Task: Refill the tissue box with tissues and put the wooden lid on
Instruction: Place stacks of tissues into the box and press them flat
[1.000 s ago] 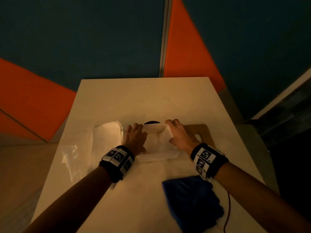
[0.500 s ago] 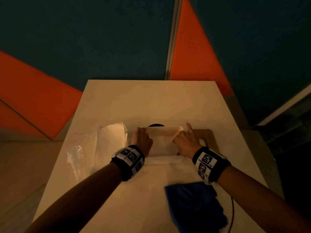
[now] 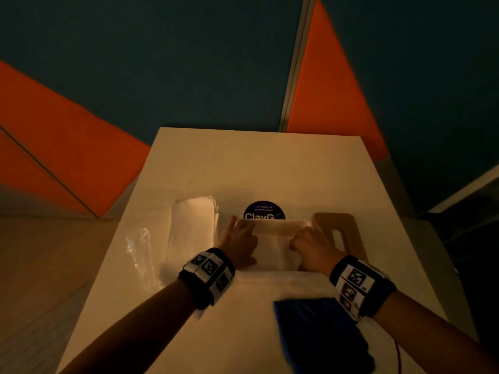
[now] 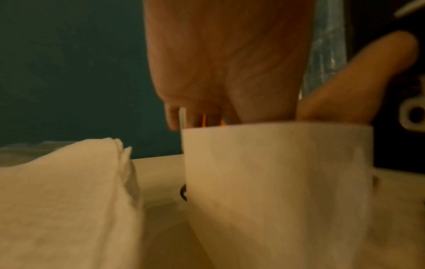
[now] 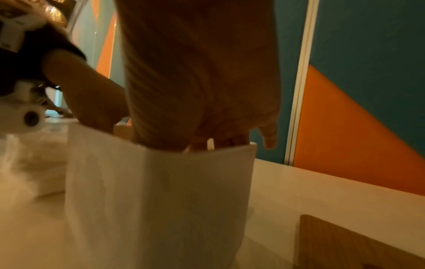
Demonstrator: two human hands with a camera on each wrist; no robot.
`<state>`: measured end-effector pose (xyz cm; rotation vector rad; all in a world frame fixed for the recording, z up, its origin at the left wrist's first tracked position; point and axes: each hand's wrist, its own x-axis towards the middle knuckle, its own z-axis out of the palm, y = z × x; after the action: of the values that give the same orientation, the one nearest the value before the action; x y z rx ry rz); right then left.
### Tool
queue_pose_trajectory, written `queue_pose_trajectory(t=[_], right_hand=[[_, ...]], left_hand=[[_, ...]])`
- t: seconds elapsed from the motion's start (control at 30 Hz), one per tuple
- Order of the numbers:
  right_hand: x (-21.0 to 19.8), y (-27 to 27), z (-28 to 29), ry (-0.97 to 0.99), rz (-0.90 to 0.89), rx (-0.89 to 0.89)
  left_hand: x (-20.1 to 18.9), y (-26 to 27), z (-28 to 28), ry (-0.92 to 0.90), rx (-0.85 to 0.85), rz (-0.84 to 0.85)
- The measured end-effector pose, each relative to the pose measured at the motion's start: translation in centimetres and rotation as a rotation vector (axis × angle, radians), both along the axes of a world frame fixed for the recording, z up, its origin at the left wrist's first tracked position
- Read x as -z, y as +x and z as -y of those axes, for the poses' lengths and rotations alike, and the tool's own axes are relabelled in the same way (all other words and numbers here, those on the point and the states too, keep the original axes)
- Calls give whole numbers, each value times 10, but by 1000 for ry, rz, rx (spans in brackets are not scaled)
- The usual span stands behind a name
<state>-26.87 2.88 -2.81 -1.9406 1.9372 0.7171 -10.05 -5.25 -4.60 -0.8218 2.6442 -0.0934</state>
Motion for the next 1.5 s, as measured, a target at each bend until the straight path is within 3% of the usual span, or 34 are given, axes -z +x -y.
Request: queue_pose_trajectory(t=[0.13, 0.2, 0.27, 0.37, 0.43, 0.53, 0.73, 0.97, 1.3, 1.5], right_hand=[[-17, 9, -9, -56, 181, 126], [-36, 25, -12, -65, 232, 94], [-56, 50, -13, -65, 335, 41], [-85, 93, 1, -53, 490, -69], [-96, 119, 23, -61, 483, -166], [-99, 155, 65, -72, 332, -309], [-74, 202, 123, -28, 34, -623], [-39, 218, 139, 63, -5, -684], [-39, 210, 141, -113, 31, -798], [-48, 191, 133, -214, 72, -833]], left_hand=[[-22, 36, -7, 64, -244, -702], [-25, 66, -5, 81, -485, -881], [-20, 98, -3, 144, -713, -829], [-6, 130, -6, 272, -902, -574], [0, 137, -14, 316, -960, -465], [1, 137, -22, 296, -1039, -408], [-1, 129, -21, 272, -1172, -433], [3, 132, -14, 345, -1270, -523], [4, 136, -12, 270, -1213, -517], [14, 141, -22, 33, -1088, -818]])
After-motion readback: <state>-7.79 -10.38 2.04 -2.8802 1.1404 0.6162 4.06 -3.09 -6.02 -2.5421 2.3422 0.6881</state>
